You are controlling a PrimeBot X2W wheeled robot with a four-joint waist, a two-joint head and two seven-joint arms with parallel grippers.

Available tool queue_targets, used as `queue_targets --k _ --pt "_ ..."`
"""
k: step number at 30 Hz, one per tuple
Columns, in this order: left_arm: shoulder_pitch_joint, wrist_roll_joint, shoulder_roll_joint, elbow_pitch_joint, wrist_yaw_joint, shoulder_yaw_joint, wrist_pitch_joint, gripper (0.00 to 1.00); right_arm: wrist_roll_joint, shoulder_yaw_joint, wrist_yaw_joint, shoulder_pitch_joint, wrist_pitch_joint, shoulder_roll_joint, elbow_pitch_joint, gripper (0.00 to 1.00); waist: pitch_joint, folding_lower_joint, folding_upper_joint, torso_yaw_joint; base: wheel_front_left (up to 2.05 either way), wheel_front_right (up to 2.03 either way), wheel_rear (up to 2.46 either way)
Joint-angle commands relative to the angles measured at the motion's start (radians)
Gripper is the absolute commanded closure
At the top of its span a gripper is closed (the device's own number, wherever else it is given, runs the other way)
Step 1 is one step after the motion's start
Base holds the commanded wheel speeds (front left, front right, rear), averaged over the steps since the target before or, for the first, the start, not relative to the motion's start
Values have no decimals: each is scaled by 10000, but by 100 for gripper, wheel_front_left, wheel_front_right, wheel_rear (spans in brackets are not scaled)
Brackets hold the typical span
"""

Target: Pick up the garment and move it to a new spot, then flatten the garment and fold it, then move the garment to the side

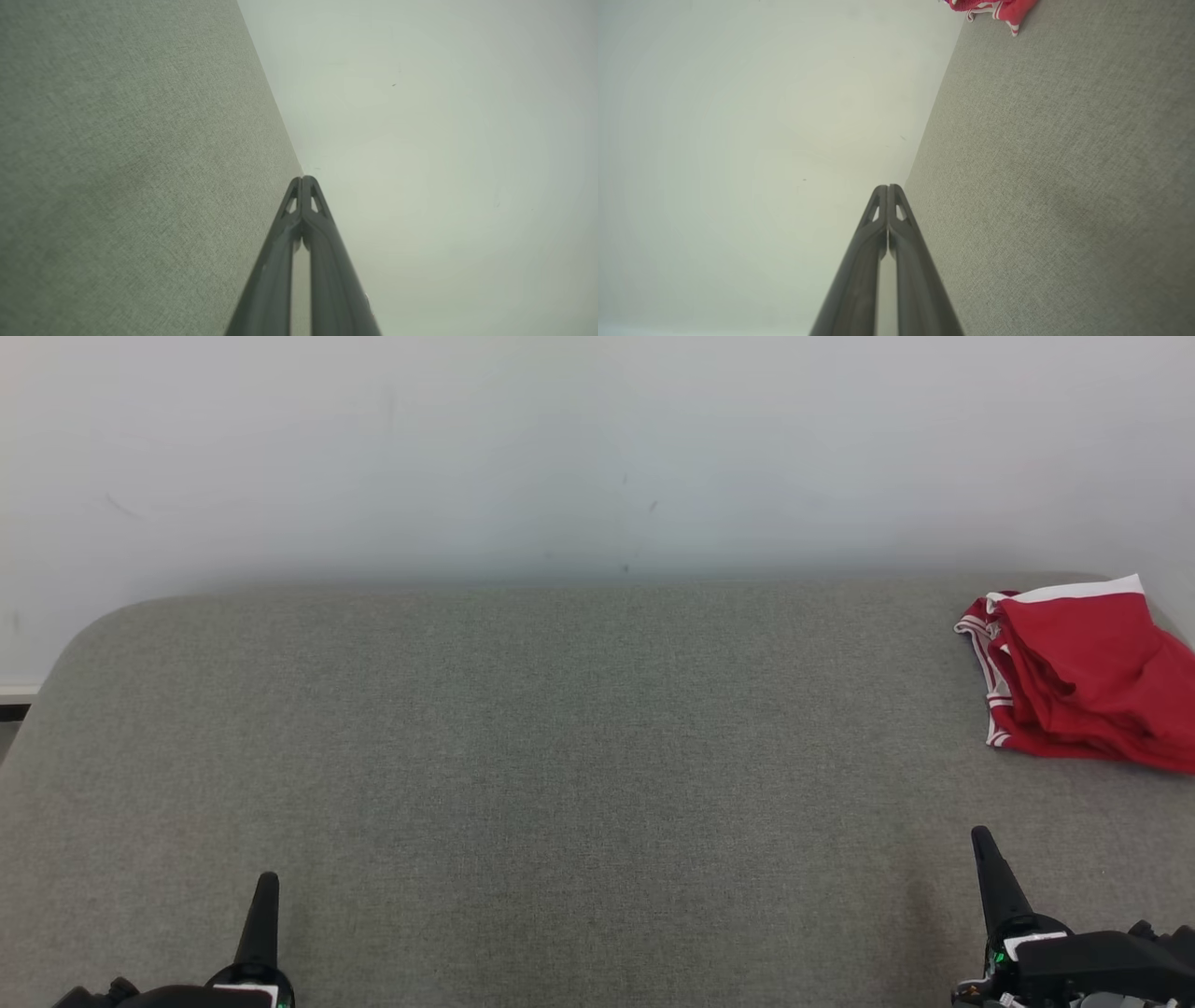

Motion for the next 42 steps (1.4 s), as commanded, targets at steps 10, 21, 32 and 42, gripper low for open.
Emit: queue_targets --k 10,21,32,42 --pt "-241 -971 -25 -68 -69 74 249 100 924 -119 -16 -247 234 18 9 100 59 0 0 -3 0 0 0" --pt "-340 -1825 -44 -55 -87 112 461 100 1714 -195 -18 -375 413 29 54 100 123 0 0 -6 0 0 0" --pt "-396 -2597 -60 -45 -78 149 666 100 2433 -266 -20 -459 572 40 103 100 186 0 0 -10 0 0 0" --pt "-423 -2856 -69 -39 -79 162 725 100 2681 -291 -21 -505 633 43 125 100 214 0 0 -11 0 0 0"
